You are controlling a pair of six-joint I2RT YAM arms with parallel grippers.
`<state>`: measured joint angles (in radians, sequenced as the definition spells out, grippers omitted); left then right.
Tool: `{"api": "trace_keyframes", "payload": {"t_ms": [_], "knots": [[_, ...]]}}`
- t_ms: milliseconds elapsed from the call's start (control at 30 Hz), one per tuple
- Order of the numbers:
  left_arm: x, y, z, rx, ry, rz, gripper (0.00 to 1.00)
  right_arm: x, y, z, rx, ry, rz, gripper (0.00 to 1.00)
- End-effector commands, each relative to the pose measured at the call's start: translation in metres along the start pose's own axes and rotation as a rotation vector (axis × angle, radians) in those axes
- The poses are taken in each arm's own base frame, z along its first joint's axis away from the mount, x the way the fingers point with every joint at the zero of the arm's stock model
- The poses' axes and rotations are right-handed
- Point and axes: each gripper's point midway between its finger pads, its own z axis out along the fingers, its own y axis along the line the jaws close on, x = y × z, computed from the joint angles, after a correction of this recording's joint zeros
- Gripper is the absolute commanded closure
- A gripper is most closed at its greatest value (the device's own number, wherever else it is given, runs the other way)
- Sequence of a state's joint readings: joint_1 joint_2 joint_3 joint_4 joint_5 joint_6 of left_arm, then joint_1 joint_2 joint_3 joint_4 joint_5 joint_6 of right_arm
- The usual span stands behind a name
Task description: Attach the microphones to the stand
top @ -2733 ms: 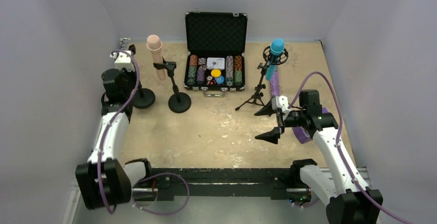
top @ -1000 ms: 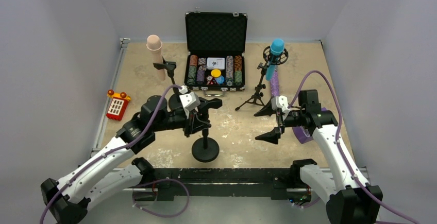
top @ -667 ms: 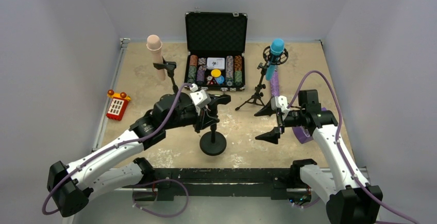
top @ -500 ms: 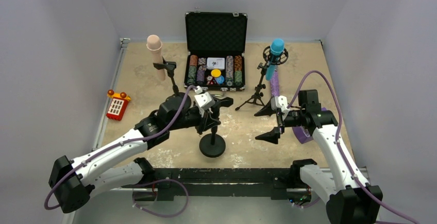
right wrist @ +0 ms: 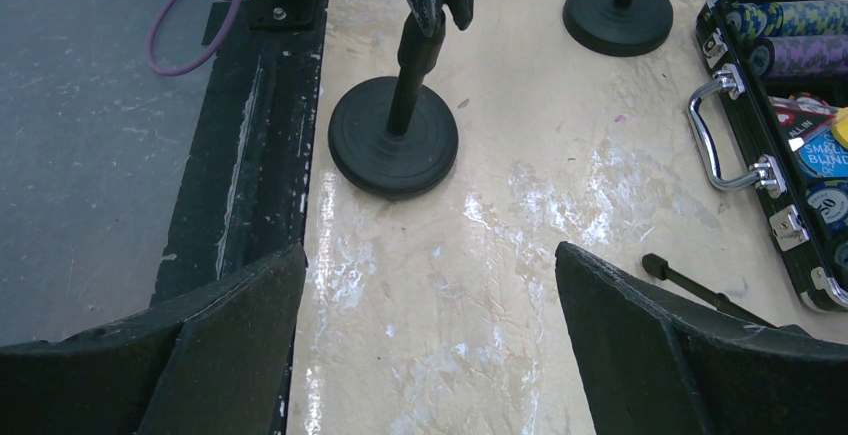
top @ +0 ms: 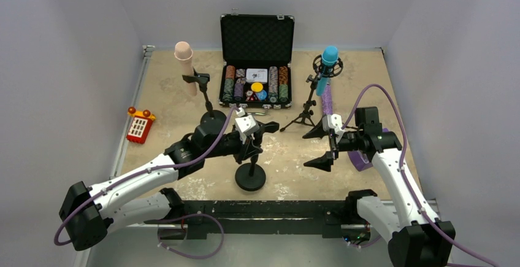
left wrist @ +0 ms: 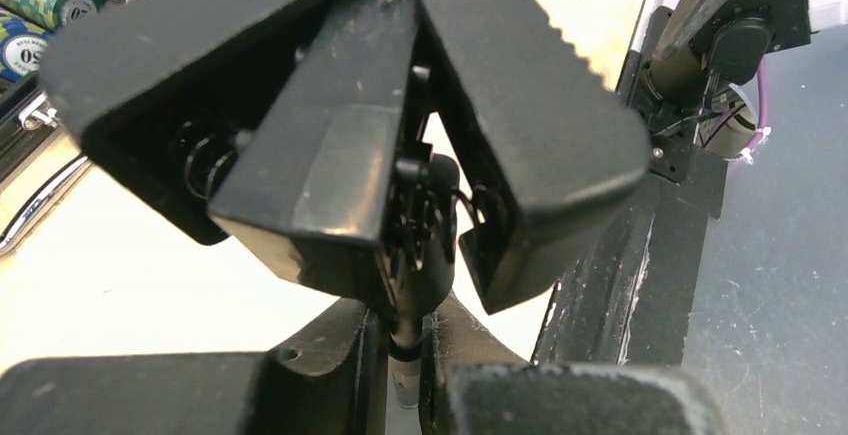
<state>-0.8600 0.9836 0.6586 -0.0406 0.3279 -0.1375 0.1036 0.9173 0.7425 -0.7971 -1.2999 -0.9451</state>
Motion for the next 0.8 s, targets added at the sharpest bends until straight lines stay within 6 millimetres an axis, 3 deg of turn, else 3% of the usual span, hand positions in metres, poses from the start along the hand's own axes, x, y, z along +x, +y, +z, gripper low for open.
{"api": "trace_keyframes", "payload": {"t_ms": [0, 333, 600, 767], "knots": [[-0.022, -0.005, -0.003, 0.010, -0.087, 0.031, 0.83, -0.007, -0.004, -0.001, 0.005, -0.009, -0.039, 0.02], [-0.005, -0.003, -0.013, -0.012, -0.036, 0.007, 0.58, -0.008, -0.004, -0.001, 0.005, -0.009, -0.039, 0.02], [-0.006, -0.003, -0.029, -0.044, -0.043, 0.011, 0.34, -0.008, -0.004, -0.002, 0.005, -0.010, -0.043, 0.02], [-0.006, -0.004, -0.043, -0.060, -0.036, 0.024, 0.30, -0.008, -0.004, -0.002, 0.005, -0.010, -0.042, 0.02]]}}
